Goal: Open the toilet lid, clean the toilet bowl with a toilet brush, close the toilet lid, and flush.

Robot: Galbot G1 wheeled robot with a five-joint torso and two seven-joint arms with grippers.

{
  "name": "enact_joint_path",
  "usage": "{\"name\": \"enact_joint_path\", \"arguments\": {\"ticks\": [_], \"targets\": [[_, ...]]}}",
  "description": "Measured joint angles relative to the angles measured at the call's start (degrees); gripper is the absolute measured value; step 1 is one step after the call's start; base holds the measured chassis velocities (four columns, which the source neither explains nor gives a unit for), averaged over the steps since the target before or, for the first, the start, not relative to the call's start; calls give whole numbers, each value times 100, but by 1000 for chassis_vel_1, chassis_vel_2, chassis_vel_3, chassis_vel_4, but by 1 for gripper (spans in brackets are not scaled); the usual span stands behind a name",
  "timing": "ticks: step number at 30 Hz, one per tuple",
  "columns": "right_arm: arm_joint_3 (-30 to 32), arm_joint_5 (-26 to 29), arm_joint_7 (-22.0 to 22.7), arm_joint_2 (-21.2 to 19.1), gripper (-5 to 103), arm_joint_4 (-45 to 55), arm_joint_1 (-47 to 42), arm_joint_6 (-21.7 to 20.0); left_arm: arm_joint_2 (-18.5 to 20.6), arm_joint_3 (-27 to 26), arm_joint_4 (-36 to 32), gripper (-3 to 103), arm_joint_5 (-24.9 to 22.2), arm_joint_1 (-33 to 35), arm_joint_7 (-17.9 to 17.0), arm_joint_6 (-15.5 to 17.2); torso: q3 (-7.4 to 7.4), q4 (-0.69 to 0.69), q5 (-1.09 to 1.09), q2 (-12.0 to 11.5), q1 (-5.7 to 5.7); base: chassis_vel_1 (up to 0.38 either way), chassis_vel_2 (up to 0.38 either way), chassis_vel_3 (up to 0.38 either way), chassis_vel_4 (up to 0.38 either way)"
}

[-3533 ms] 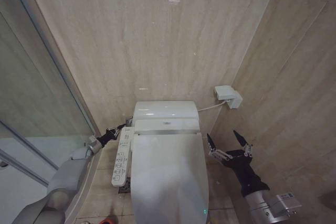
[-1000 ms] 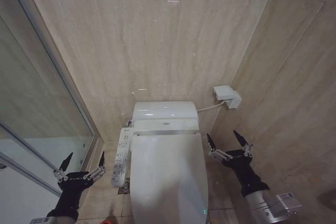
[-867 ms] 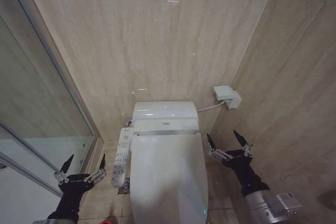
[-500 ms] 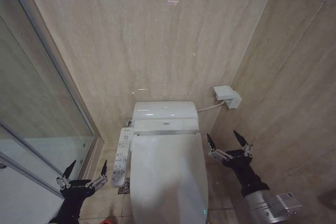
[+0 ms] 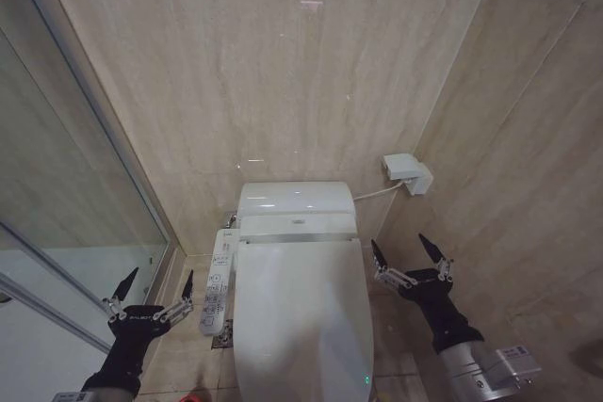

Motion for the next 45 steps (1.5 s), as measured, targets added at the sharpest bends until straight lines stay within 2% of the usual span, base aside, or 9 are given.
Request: {"name": "enact_joint_path", "arguments": {"ticks": [5, 6, 7, 9, 13, 45], "targets": [[0, 0, 0, 0, 100, 0, 0, 0, 40, 5, 3, 100, 11, -36, 33, -132, 0, 0, 0, 0, 0, 0, 0, 0, 0], [0, 0, 0, 0, 100, 0, 0, 0, 45, -2, 4, 100, 129, -103, 37, -430, 0, 0, 0, 0, 0, 0, 0, 0, 0], [0, 0, 0, 0, 100, 0, 0, 0, 45, -2, 4, 100, 129, -103, 37, -430, 0, 0, 0, 0, 0, 0, 0, 0, 0], [0, 0, 0, 0, 100, 0, 0, 0, 37, -31, 4, 100, 259, -167, 52, -703, 0, 0, 0, 0, 0, 0, 0, 0, 0], [0, 0, 0, 0, 100, 0, 0, 0, 18, -42, 4, 100, 279, -197, 52, -950, 0, 0, 0, 0, 0, 0, 0, 0, 0], [0, 0, 0, 0, 100, 0, 0, 0, -30, 32, 4, 100, 163, -155, 17, -830, 0, 0, 0, 0, 0, 0, 0, 0, 0]]}}
